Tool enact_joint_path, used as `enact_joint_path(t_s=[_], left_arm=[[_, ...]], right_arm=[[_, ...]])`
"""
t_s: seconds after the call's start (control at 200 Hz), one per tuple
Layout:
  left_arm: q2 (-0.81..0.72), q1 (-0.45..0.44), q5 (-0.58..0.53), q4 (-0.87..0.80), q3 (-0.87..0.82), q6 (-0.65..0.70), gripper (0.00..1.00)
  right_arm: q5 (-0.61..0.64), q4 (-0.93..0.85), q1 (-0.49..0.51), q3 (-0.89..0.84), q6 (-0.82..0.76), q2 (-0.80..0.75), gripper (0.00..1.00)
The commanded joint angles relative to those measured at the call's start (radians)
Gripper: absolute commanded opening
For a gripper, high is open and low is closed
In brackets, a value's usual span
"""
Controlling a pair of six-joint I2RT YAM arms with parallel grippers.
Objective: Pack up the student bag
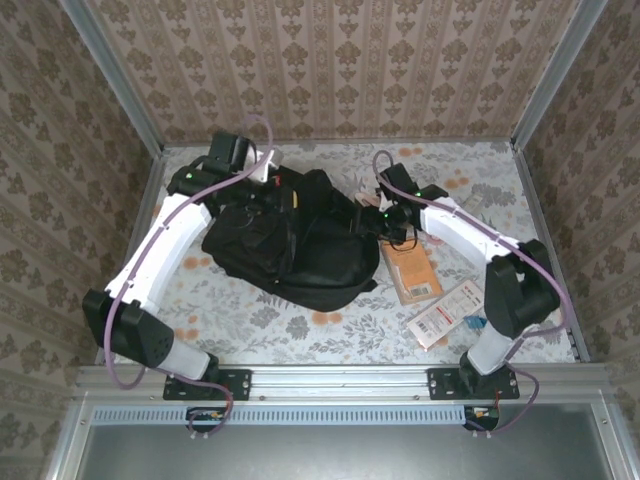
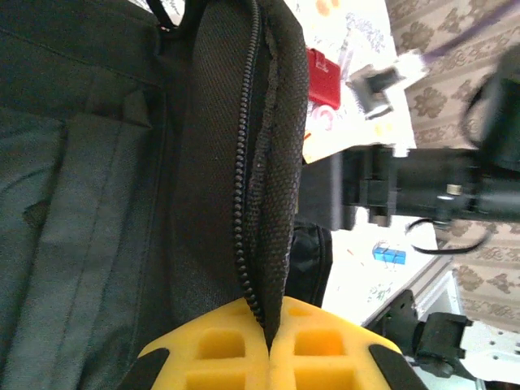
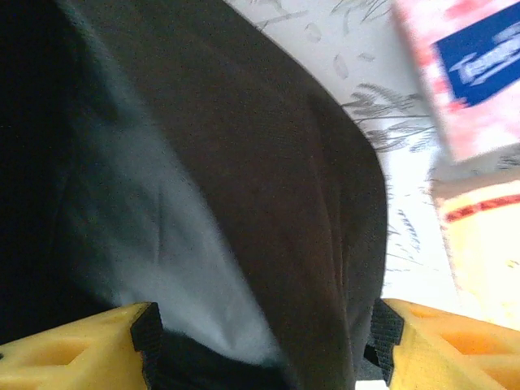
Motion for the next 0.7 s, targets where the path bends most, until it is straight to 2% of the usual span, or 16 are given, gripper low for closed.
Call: enact_joint_path(t_s=[0.0,0.12,0.23,0.345,0.485,0.57,0.695], left_arm=[[-0.092,0.014,0.018,0.082,-0.023,-0.059,0.0],[-0.139,0.058,-0.003,0.076,-0.069,-0.06,0.0],[-0.154,0.104,-0.068,0.027,-0.091,-0.023,0.0],[-0.178,0.144,-0.131,0.012,-0.129,0.003,0.0],[-0.188,0.176,-0.107,0.036,-0.175,0.006,0.0],[-0.188,0.18,-0.117,0.042,-0.191,0.011,0.0],[-0.208,0.186,-0.117,0.049,-0.212,0.018,0.0]], right_arm=[[-0.121,0.055,0.022,0.068,-0.052,0.084,0.71],[-0.173,0.041,0.082,0.177,-0.075,0.171,0.71],[-0.146,0.014,0.107,0.236,-0.084,0.196,0.71],[-0.015,-0.044,0.096,0.248,-0.139,0.151,0.72],[0.18,-0.128,0.062,0.281,-0.204,0.123,0.75],[0.324,-0.166,0.053,0.343,-0.253,0.158,0.75],[0.431,-0.195,0.038,0.479,-0.325,0.27,0.78]])
